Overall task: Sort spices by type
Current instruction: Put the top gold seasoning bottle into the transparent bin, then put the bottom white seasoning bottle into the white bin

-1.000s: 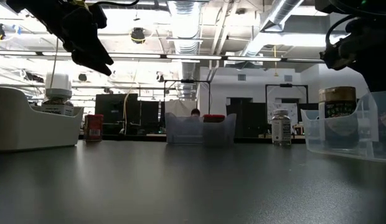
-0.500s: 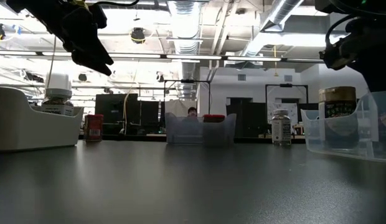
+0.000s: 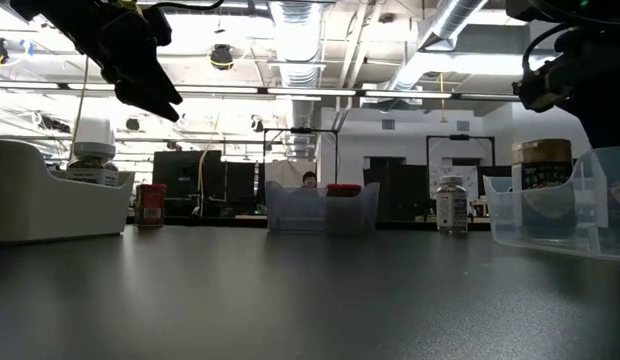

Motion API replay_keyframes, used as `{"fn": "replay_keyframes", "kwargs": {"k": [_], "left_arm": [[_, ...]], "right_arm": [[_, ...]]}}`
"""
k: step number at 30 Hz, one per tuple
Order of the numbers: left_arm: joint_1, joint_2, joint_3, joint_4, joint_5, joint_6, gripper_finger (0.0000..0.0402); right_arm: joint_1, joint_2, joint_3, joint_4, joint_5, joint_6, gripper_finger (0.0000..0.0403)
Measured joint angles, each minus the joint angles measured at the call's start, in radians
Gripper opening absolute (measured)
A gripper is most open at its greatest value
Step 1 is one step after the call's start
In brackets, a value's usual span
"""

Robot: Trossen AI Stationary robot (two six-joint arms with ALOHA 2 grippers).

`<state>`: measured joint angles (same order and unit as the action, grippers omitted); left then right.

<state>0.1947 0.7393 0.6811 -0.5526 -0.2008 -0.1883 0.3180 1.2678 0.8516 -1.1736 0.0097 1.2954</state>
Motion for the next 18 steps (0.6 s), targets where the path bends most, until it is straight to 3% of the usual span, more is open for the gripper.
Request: {"fn": "replay_keyframes", "kwargs": {"k": [6,18], "left_arm": [[0.0,0.0,0.0,0.0,0.0,0.0,0.0333],[0.0,0.0,0.0,0.0,0.0,0.0,0.0333]], "right_arm": [[0.0,0.0,0.043,-0.04,0.0,-0.028,0.0388],[0.029,0.0,0.34,-0.397,0.121,-0.02,0.0387]]}}
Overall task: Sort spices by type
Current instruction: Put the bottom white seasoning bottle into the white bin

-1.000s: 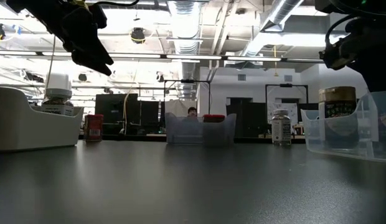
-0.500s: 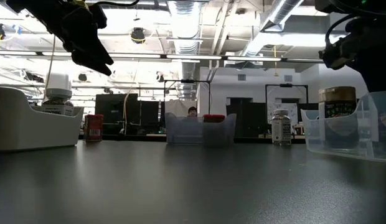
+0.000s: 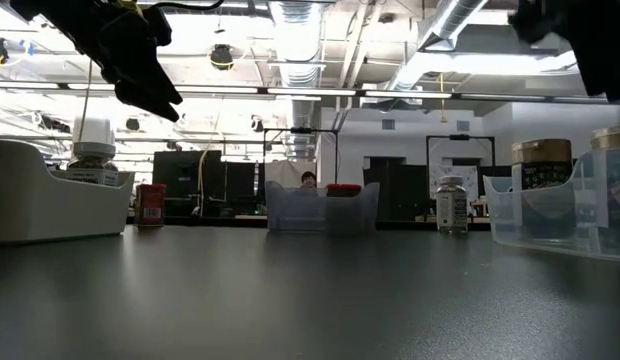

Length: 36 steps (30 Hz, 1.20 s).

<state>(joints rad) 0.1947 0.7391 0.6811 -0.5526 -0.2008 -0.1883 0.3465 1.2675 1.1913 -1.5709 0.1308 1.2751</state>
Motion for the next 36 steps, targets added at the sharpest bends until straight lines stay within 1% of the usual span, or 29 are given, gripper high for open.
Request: {"fn": "replay_keyframes", "kwargs": {"k": [2,6,12,15,17,20,24,27,29,31,33,36], "left_arm": [[0.0,0.0,0.0,0.0,0.0,-0.002,0.0333],[0.0,0.0,0.0,-0.002,0.0,-0.057,0.0333],[0.0,0.0,0.0,-0.003,0.0,-0.105,0.0333],[0.0,0.0,0.0,-0.002,-0.01,-0.09,0.0333],[0.009,0.0,0.0,0.007,-0.014,-0.06,0.0333],[0.041,0.0,0.009,0.041,0.013,-0.042,0.0333],[0.097,0.008,0.069,0.047,0.042,0.023,0.0333],[0.152,0.039,0.139,0.025,0.056,0.11,0.0333],[0.191,0.075,0.193,0.007,0.098,0.179,0.0333],[0.226,0.121,0.247,-0.026,0.118,0.23,0.0333],[0.253,0.173,0.305,-0.071,0.12,0.283,0.0333],[0.289,0.245,0.386,-0.17,0.12,0.391,0.0333]], "right_arm": [[0.021,-0.004,0.029,0.0,0.027,0.013,0.0387],[0.072,-0.015,0.052,0.022,0.044,0.028,0.0387],[0.162,-0.013,0.052,0.018,0.112,0.176,0.0387],[0.198,-0.011,0.052,-0.002,0.137,0.277,0.0387],[0.216,-0.013,0.051,0.0,0.142,0.308,0.0387],[0.23,-0.019,0.051,0.0,0.142,0.362,0.0386],[0.229,-0.026,0.051,-0.001,0.144,0.44,0.0384],[0.22,-0.026,0.051,0.0,0.167,0.474,0.0384],[0.207,-0.024,0.051,0.0,0.167,0.477,0.0384],[0.198,-0.019,0.051,0.004,0.167,0.452,0.0384],[0.189,-0.018,0.051,0.007,0.167,0.422,0.0384],[0.173,-0.019,0.051,0.005,0.166,0.421,0.0384]]}}
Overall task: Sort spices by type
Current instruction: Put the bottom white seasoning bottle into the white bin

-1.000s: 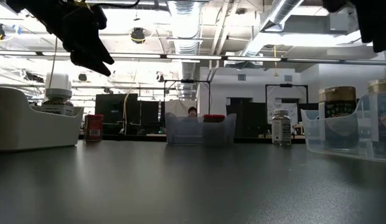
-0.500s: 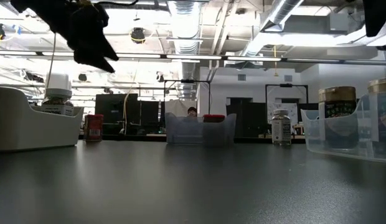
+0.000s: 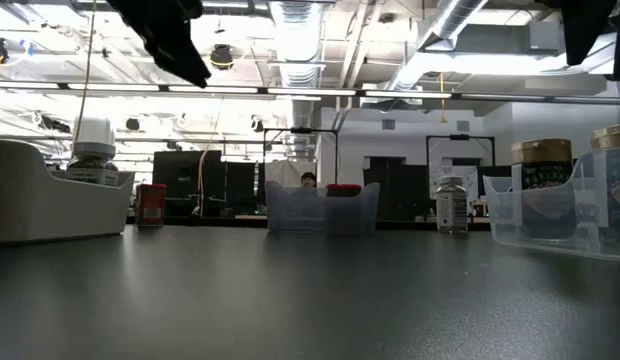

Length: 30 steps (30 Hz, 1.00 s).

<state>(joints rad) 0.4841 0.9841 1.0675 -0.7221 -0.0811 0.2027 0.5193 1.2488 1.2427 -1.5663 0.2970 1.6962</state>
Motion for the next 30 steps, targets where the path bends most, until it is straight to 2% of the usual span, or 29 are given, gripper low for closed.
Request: {"fn": "replay_keyframes", "kwargs": {"k": [7,13,19,24,27,30], "left_arm": [[0.048,0.135,0.095,-0.15,0.0,0.149,0.0333],[0.062,0.2,0.102,-0.19,0.0,0.261,0.0333],[0.062,0.277,0.102,-0.223,-0.001,0.361,0.0333],[0.062,0.37,0.102,-0.295,0.0,0.239,0.0333],[0.057,0.401,0.102,-0.314,0.074,0.137,0.0333],[0.043,0.402,0.102,-0.3,0.138,0.03,0.0333]], "right_arm": [[-0.025,0.0,0.0,-0.002,0.0,0.039,0.0384],[-0.025,0.0,0.0,-0.005,0.003,0.025,0.0384],[-0.025,0.0,0.0,-0.005,0.06,-0.004,0.0384],[-0.025,0.0,0.0,-0.005,0.074,-0.047,0.0384],[-0.025,0.0,0.0,-0.004,0.076,-0.087,0.0384],[-0.016,0.0,0.0,-0.005,0.145,-0.145,0.0384]]}}
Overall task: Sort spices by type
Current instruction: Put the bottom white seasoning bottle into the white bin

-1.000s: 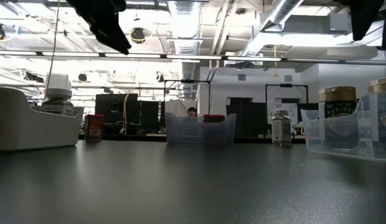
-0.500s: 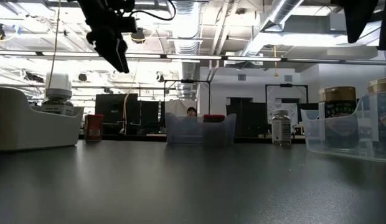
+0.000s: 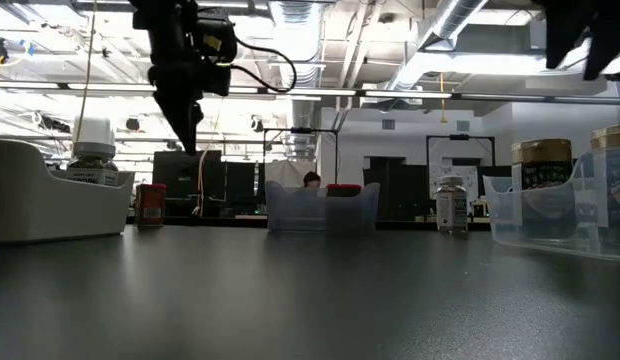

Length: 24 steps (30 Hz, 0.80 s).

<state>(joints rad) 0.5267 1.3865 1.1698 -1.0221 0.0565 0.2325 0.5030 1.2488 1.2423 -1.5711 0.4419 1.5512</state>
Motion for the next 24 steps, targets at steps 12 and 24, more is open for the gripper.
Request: {"fn": "replay_keyframes", "kwargs": {"k": [12,24], "left_arm": [[-0.21,-0.016,0.0,0.131,-0.058,-0.392,0.0333],[-0.479,-0.008,0.042,0.218,-0.242,-0.66,0.0333]], "right_arm": [[-0.02,0.0,-0.004,0.026,0.246,-0.039,0.0384],[-0.013,-0.254,-0.172,0.178,0.287,-0.331,0.0384]]}}
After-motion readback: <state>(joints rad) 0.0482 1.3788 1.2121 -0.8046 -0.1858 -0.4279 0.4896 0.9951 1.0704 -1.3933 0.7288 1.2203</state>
